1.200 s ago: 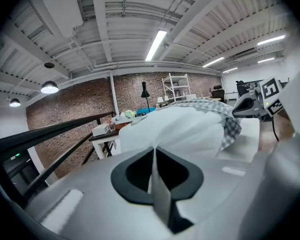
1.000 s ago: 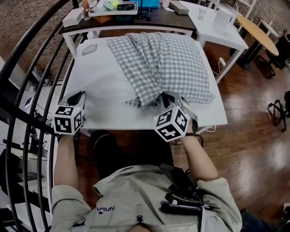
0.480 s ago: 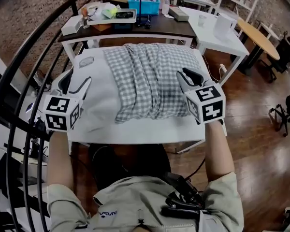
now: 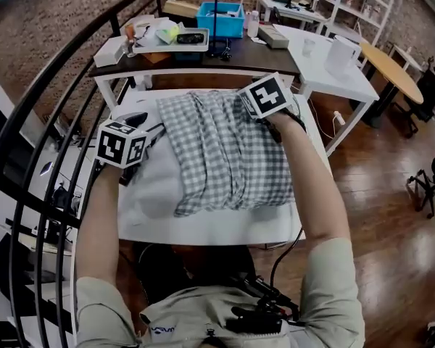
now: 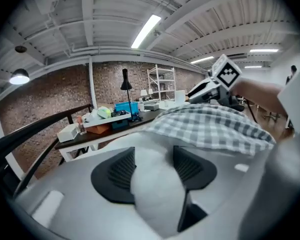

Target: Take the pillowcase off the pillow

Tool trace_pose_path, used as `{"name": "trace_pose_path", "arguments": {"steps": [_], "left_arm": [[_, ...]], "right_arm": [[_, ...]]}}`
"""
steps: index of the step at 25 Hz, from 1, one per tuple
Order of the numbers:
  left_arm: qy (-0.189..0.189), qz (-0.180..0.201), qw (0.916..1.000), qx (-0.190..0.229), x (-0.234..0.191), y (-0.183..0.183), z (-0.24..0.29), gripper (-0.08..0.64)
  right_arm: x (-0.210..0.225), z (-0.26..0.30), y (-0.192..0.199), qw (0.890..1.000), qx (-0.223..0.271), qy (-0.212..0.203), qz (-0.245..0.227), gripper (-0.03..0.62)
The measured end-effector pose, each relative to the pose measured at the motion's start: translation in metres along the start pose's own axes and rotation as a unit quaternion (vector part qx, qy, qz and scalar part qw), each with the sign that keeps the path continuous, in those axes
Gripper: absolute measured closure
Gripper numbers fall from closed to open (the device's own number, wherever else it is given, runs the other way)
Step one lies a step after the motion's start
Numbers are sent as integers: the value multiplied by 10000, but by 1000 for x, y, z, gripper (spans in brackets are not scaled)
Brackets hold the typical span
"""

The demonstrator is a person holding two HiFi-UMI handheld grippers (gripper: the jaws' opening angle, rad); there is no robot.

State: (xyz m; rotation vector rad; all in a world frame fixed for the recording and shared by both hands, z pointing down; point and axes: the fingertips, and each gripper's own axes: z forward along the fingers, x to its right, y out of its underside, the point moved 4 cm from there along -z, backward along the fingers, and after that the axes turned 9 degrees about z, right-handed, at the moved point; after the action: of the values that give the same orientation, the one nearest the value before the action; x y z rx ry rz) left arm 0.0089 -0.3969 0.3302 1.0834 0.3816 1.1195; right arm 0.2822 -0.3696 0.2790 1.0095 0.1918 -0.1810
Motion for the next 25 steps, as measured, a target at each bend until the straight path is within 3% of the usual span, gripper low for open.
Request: {"name": "trace_pose_path", "arguments": {"steps": [3,4,5,8,11,15,18,25], "left_arm": [[190,328,9993,-40,14,3,1,438],[152,460,9988,5,18,2,-1,498],[92,564,9983,78,20,-1,-5,535],[-104,638,9970,416,17,-13,-26,545],[-230,443,9958,767,7,-21,-52,546],[-375,223,9935,1056,-4,-25,-76,546],[-427,124,9933,1069,-10,-21,-78,546],[-198,-34,9970,747,-3,5,-23,545]], "right_arm": [[4,30,19,9975,-697,-66,-38,419],[5,35,25,9966,-822,-94,-25,453],[5,36,28,9963,-858,-76,-36,560],[15,24,19,9975,-627,258,-178,584],[44,2,5,9933,-452,952,-468,588],[80,-20,17,9886,-480,1399,-293,588],[115,-33,50,9771,-837,1955,-81,588],[123,-10,100,9823,-788,1690,183,586]]}}
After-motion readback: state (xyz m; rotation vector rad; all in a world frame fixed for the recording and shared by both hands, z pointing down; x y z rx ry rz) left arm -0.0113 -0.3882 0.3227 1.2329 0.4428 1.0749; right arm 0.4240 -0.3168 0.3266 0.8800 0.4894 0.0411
